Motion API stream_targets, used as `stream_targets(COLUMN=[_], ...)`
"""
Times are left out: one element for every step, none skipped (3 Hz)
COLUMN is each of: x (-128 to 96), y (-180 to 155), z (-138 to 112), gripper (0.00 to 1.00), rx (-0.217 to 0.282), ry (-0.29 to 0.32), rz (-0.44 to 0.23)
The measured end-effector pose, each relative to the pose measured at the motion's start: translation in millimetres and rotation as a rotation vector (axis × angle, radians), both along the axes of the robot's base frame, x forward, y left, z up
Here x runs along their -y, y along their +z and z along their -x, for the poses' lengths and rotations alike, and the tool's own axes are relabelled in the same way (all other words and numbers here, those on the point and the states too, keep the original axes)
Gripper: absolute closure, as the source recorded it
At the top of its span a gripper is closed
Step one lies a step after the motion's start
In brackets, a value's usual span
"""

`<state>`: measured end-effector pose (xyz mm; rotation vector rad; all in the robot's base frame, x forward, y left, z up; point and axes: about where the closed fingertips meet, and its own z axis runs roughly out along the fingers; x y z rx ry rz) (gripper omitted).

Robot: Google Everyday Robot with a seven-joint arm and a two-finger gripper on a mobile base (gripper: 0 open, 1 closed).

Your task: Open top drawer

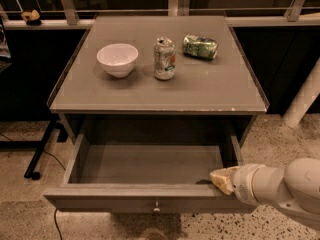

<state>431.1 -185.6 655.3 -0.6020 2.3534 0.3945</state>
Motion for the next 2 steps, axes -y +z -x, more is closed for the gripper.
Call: stream_targets(x=[6.0,12.8], y=[-1.9,1.0], z=[19.9,29.8], gripper=[1.00,1.00], rx=[-0.024,-0.016], ry=[-0.026,-0.061], rz=[-0.040,-0.063])
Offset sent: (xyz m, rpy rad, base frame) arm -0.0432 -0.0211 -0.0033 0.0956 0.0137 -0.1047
